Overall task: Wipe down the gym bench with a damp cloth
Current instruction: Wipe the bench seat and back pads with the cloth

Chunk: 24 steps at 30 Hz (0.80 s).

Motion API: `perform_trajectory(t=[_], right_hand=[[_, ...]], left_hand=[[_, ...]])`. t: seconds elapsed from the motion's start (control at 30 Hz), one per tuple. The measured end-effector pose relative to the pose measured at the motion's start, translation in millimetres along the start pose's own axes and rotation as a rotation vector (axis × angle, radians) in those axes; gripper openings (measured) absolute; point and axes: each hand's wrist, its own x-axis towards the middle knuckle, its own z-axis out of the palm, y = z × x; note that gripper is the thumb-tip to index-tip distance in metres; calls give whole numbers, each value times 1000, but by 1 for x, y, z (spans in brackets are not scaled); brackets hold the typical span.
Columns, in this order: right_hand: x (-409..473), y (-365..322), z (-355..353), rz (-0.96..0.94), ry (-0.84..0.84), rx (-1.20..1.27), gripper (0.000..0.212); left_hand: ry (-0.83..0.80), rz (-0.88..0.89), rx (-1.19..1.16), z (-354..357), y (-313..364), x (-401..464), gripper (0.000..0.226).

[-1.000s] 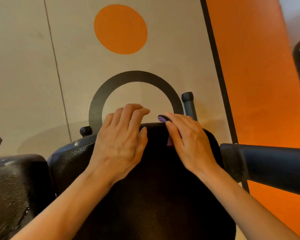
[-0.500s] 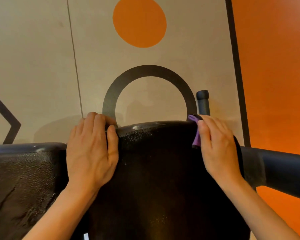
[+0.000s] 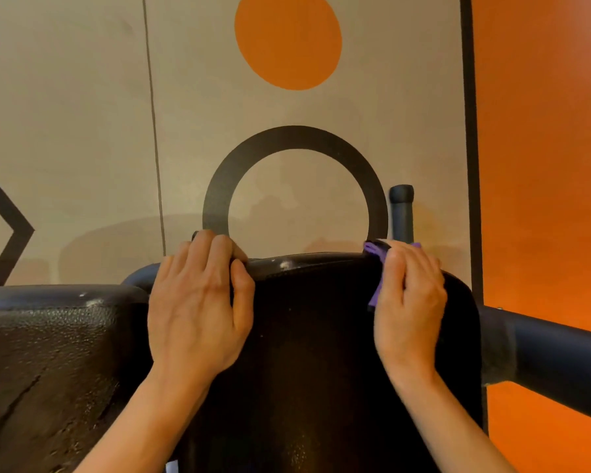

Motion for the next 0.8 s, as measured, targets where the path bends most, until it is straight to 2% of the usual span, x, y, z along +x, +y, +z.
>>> perform_trajectory(t=[0.03,0.1,0.17,0.2,0.27,0.33,0.4,0.47,0.53,0.57,0.6,0.67,0.7,0.73,0.8], right_hand=[[-8,-23,16,-74,-36,4,33],[-21,-56,33,-277,-215,20,36],[-12,-41,23,-396,-346,-16,35],[-3,-20,12,-369,-348,-23,34],[10,16,-13,-167,-228,3,32],[4,13,-11,-34,-103,22,33],[-12,-24,15,-120,-100,-3,34],[-28,-59,34,-290,-225,-3,34],[-24,-48,25,-439,-369,-34,37],[-16,-29,13,-441,-392,-48,39],[-8,-8,-1,-359,-372,-40,40],[-3,12,-20,-123,-245,26,41],[-7,3,-15,-72,-204,40,39],[-12,-15,-2,-100,-201,23,37],[-29,-51,27,-303,-282,-24,36]], left_hand=[[-3,2,-4,0,0,-1,25],[-3,21,-7,-1,-1,0,24],[-9,33,-23,-1,-2,0,24],[-6,26,-32,-1,-2,-1,25],[-3,17,-40,1,-2,1,27],[0,17,-27,2,-2,0,27],[-7,14,-17,1,-2,0,26],[-11,23,-3,0,-2,0,24],[-27,34,-2,-1,-3,1,23],[-31,31,-8,-1,-3,0,23],[-28,27,-15,-1,-4,0,24],[-20,20,-23,-1,-4,0,25],[-18,18,-23,0,-4,0,24],[-18,12,-22,1,-5,-1,24],[-12,2,-13,1,-5,-1,23]])
